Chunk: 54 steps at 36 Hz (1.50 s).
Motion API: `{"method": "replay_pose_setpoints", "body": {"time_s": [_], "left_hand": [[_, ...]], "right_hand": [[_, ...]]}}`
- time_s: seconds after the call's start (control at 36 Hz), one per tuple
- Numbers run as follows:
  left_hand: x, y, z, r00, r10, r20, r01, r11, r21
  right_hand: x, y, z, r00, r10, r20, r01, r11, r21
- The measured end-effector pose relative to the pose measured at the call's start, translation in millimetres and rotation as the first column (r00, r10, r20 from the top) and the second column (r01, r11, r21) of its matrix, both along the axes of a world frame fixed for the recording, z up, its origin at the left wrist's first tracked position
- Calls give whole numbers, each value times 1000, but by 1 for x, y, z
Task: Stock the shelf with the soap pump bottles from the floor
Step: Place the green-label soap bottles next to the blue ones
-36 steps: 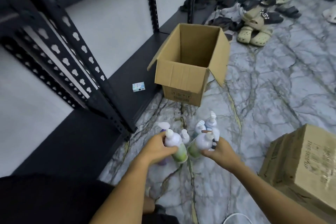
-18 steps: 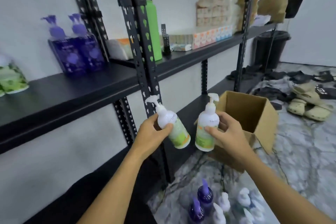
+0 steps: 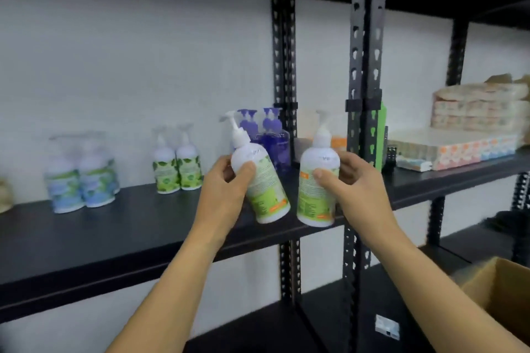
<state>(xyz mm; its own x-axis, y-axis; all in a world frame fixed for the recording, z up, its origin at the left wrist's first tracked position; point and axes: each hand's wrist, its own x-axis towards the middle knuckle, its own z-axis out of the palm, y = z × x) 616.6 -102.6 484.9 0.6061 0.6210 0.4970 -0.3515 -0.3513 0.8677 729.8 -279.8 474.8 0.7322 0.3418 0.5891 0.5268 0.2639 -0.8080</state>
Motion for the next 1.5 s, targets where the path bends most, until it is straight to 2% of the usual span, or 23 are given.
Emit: {"method": "replay_pose_setpoints", "body": {"time_s": [0.11, 0.28, 0.5, 0.89, 1.08, 1.5], "left_hand": [[-33, 50, 17, 990, 138, -3, -138, 990, -13], [-82, 109, 32, 946, 323, -7, -322, 944, 72], [-109, 154, 36, 900, 433, -46, -426, 897, 120], [-98, 174, 31, 881, 468, -73, -449, 874, 188], [-93, 185, 27, 879, 468, -93, -447, 876, 183], [-73, 206, 26, 884, 456, -102, -431, 880, 201]], "right_hand": [[-7, 53, 18, 996, 91, 21, -92, 996, 21], [-7, 128, 29, 981, 192, 27, -192, 981, -11], [-1, 217, 32, 978, 202, 52, -197, 976, -90], [3, 289, 16, 988, 121, 95, -99, 973, -209], [3, 307, 11, 985, 147, 87, -121, 958, -259], [5, 319, 4, 985, 156, 68, -134, 958, -253]]}}
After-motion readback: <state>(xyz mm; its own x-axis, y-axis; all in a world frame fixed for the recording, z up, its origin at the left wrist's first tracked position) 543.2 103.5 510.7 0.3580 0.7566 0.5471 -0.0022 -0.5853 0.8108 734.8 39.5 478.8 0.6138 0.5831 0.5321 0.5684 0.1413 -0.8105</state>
